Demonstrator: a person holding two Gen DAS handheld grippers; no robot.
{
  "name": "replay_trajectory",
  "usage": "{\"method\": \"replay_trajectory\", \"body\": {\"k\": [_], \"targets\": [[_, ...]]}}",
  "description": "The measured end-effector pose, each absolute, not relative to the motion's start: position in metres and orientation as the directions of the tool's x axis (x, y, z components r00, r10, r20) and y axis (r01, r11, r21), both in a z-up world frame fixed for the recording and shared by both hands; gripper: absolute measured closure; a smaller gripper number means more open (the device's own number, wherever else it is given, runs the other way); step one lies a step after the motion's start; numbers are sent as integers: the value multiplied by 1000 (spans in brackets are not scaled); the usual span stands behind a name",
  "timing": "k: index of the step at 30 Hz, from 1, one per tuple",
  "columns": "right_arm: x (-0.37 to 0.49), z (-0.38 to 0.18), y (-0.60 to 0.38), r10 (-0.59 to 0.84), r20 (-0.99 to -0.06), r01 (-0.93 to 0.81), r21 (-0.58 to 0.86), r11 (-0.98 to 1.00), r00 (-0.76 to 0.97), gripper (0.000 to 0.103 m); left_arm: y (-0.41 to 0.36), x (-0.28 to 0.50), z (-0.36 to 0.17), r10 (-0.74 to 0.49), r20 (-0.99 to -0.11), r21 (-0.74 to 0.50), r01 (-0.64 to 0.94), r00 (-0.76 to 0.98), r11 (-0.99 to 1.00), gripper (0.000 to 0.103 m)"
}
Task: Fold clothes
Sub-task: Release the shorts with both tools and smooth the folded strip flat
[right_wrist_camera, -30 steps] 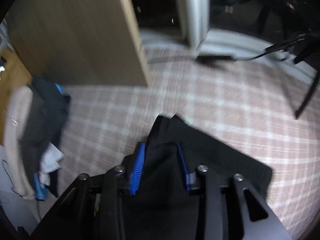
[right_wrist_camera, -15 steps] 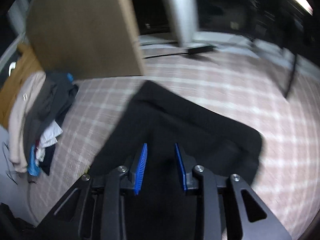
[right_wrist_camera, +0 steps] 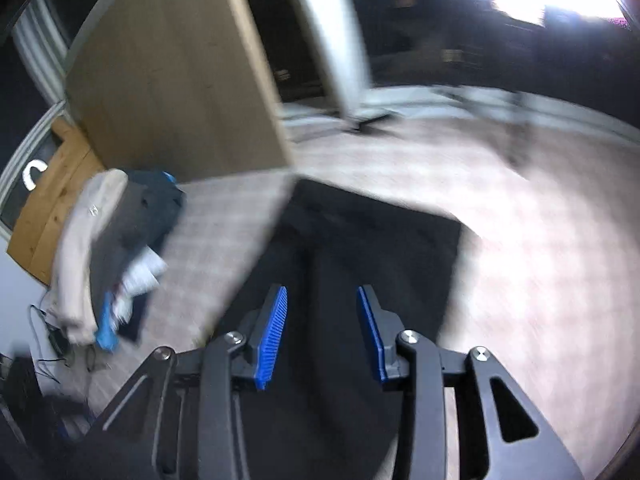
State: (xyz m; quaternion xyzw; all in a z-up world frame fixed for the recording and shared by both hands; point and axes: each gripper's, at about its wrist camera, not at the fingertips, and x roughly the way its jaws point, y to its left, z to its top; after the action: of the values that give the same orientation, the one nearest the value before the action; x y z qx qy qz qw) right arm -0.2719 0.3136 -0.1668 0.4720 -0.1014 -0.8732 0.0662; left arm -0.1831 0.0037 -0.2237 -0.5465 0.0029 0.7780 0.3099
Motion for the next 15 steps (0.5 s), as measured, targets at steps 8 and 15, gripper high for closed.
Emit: {"method": "replay_trajectory", "body": {"k": [8,15], "targets": [[-175,-220,349,-177,-852,-140,279,-950,-493,67,43,-236,-246,421,-893,-263,-577,-158,-774,81],[-188,-239,335,-167,-849,-125,262,-957,-501,67,50,-267,-261,413,-903,-289,-540,-121,-790,71]]}}
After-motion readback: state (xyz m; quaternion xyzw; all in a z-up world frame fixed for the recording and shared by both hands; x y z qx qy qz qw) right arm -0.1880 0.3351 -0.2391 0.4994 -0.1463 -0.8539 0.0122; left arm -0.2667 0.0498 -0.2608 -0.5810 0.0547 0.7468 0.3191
